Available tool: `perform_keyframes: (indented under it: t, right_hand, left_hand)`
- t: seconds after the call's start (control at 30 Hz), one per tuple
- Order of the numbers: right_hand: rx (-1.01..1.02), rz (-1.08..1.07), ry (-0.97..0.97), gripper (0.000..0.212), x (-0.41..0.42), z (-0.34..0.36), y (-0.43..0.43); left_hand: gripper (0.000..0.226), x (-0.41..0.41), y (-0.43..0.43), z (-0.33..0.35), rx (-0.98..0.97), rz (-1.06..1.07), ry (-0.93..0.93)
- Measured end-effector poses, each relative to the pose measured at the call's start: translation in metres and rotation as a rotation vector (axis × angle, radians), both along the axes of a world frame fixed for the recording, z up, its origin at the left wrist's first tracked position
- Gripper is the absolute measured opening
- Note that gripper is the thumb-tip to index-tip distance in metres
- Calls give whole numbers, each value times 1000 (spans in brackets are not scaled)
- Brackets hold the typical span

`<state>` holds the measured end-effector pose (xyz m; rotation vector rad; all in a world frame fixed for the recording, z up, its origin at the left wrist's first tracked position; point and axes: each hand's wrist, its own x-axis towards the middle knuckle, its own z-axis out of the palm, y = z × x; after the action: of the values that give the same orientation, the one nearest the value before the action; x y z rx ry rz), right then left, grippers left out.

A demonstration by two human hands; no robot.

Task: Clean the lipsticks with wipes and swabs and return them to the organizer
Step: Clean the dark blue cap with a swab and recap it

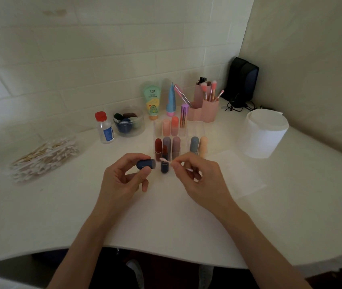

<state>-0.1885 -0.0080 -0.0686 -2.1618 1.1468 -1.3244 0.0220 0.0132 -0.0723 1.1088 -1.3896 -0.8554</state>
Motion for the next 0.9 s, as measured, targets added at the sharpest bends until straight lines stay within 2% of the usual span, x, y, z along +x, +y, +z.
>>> perform_keyframes:
  t: [0.1, 0.2, 0.3, 0.4, 0.6, 0.8, 0.9]
  right_hand:
    - [-90, -71, -26, 5, -10, 5, -8]
    - [-164, -250, -30, 9, -26, 5, -19]
    - [-157, -344, -12, 10, -45, 1, -28]
    - [-152, -429, 88, 6, -63, -2, -34]
    - [286, -537, 214, 12, -107, -14, -43]
    - [359, -663, 373, 11, -103, -13, -42]
    - [319, -655, 277, 13, -101, -13, -42]
  left_hand:
    - [17, 1, -1, 0, 21, 42, 6]
    - [16, -3, -1, 1, 45, 53, 36]
    - [17, -10, 0, 3, 61, 57, 85]
    - [24, -16, -2, 6, 47, 30, 112]
    - [27, -23, -7, 4, 34, 41, 53]
    - [22, -20, -12, 0, -7, 61, -18]
    - [18, -16, -17, 1, -24, 85, 3]
